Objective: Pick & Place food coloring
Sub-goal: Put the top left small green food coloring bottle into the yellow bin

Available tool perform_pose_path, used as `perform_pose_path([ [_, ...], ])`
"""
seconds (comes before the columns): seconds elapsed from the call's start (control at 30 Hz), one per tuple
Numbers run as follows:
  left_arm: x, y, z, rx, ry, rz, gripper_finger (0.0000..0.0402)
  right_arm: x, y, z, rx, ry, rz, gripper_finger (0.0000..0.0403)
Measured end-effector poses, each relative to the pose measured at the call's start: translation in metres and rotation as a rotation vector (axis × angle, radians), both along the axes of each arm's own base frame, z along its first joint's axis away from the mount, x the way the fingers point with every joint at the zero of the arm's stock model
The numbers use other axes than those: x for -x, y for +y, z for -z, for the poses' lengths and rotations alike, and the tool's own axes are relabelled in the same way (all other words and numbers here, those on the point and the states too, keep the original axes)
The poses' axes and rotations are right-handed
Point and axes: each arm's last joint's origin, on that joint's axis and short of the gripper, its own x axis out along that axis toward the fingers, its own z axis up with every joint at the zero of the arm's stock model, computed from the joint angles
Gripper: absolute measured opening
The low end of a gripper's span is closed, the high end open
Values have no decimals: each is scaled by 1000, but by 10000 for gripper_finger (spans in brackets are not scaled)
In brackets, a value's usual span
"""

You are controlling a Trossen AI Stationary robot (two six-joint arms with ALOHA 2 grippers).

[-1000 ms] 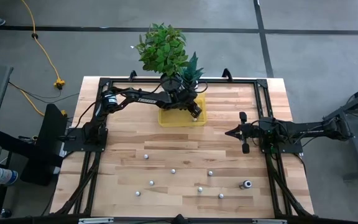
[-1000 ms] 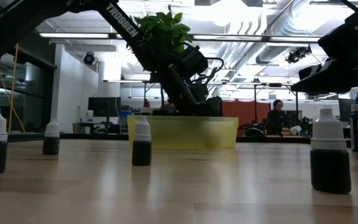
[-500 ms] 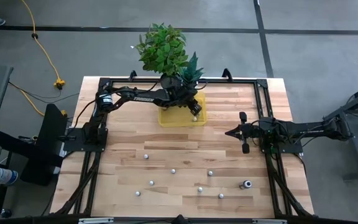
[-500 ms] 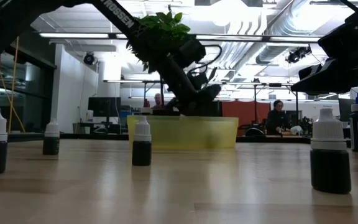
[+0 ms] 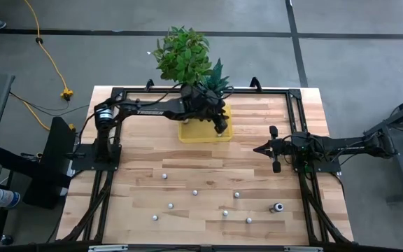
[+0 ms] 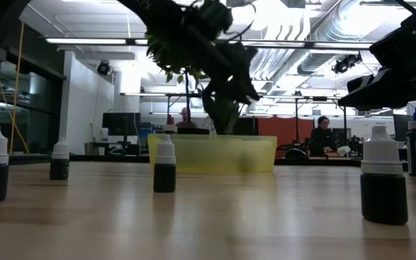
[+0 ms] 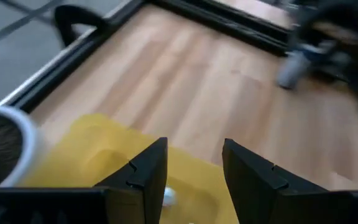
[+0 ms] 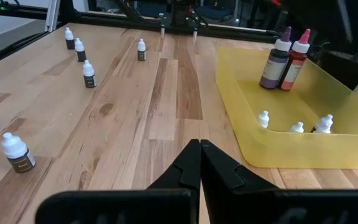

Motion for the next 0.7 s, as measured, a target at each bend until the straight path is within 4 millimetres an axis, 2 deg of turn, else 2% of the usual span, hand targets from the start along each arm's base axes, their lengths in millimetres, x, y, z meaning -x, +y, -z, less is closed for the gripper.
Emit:
perform_pose_path([
  [0.23,8,-26,-16,-27,29,212,148,0,0,0,0,0,0,0],
  [0.33,20,-39,-17,-34,0,294,147,0,0,0,0,0,0,0],
  [0.47,44,-61,-15,-55,-27,358,147,0,0,0,0,0,0,0],
  [0.7,91,-91,-17,-36,37,421,147,0,0,0,0,-4,0,0],
])
